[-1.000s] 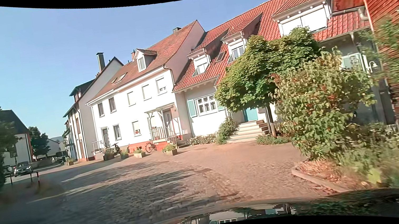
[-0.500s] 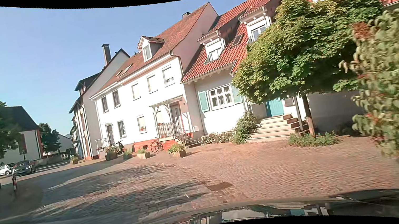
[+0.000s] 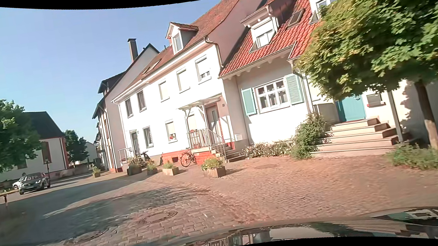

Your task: Follow the waypoints while adhering to traffic rules and regulations

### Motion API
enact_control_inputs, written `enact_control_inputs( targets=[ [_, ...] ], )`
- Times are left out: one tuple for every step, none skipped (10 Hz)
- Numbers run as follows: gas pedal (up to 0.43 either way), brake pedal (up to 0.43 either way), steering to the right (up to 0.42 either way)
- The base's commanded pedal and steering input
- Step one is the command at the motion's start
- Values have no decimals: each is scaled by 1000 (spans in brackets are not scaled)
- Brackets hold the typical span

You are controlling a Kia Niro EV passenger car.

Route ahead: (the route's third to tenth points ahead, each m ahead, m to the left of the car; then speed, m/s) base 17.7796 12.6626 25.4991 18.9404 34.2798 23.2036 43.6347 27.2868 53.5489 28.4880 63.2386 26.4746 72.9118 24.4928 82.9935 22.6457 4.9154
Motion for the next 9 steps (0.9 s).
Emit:
enact_control_inputs(
  targets=[
    [39,0,-184],
    [39,0,-198],
    [39,0,-211],
    [39,0,-220],
    [39,0,-229],
    [39,0,-237],
    [39,0,-239],
    [39,0,-240],
    [39,0,-239]
  ],
)
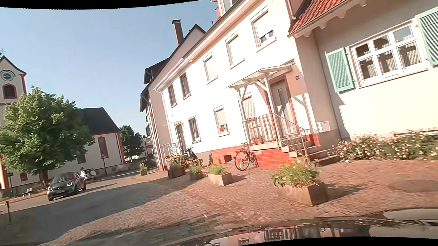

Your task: Follow the waypoints while adhering to traffic rules and regulations

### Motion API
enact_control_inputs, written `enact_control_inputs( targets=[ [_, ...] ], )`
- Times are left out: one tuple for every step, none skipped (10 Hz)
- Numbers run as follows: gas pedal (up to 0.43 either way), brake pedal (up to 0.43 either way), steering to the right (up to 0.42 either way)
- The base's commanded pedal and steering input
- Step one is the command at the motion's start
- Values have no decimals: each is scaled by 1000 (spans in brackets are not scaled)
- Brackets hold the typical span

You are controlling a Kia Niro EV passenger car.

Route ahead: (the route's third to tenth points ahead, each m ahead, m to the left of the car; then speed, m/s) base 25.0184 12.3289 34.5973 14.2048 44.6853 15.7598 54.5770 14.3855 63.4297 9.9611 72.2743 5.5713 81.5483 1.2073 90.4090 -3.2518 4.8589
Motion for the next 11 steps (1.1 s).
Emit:
enact_control_inputs(
  targets=[
    [39,0,-237],
    [39,0,-237],
    [39,0,-237],
    [39,0,-236],
    [39,0,-233],
    [39,0,-228],
    [39,0,-224],
    [39,0,-216],
    [39,0,-201],
    [39,0,-191],
    [39,0,-187]
  ],
)
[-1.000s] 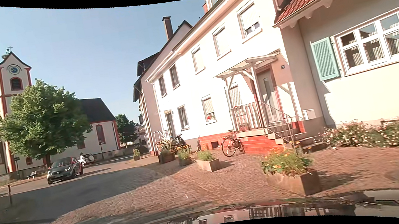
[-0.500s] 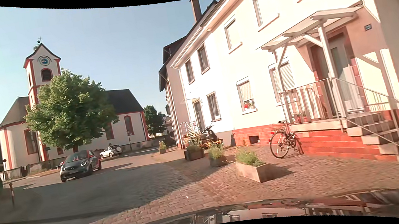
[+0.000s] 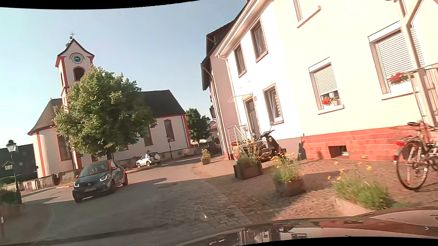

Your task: Follow the waypoints while adhering to traffic rules and regulations

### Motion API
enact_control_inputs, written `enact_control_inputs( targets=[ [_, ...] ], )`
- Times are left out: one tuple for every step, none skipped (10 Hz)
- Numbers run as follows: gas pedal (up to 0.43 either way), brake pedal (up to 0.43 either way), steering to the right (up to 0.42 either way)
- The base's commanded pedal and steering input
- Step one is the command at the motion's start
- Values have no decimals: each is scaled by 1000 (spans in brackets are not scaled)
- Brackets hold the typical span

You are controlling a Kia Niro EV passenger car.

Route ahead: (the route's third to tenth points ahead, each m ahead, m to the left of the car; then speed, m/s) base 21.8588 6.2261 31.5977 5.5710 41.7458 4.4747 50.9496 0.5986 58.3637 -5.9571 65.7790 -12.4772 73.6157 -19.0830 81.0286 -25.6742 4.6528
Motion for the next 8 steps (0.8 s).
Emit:
enact_control_inputs(
  targets=[
    [39,0,-185],
    [39,0,-184],
    [47,0,-183],
    [47,0,-180],
    [47,0,-172],
    [47,0,-164],
    [59,0,-157],
    [59,0,-155]
  ],
)
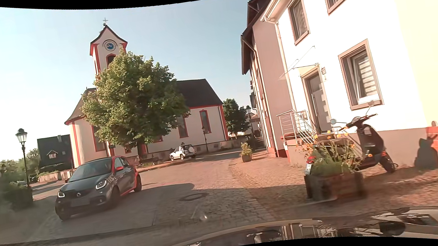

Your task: Follow the waypoints while adhering to traffic rules and regulations

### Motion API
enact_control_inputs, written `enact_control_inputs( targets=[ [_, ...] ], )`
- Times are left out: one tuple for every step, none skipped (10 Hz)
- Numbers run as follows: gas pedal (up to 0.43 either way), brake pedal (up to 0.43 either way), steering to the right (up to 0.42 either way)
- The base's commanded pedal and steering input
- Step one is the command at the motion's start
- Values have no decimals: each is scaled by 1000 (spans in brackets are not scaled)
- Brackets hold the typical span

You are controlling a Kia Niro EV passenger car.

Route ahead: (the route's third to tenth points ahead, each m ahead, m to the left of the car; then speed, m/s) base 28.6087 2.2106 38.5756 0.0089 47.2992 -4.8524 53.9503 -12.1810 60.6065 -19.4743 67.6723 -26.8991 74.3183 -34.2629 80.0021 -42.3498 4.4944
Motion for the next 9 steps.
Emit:
enact_control_inputs(
  targets=[
    [59,0,-151],
    [67,0,-144],
    [67,0,-134],
    [67,0,-126],
    [67,0,-110],
    [67,0,-101],
    [67,0,-93],
    [67,0,-85],
    [67,0,-76]
  ],
)
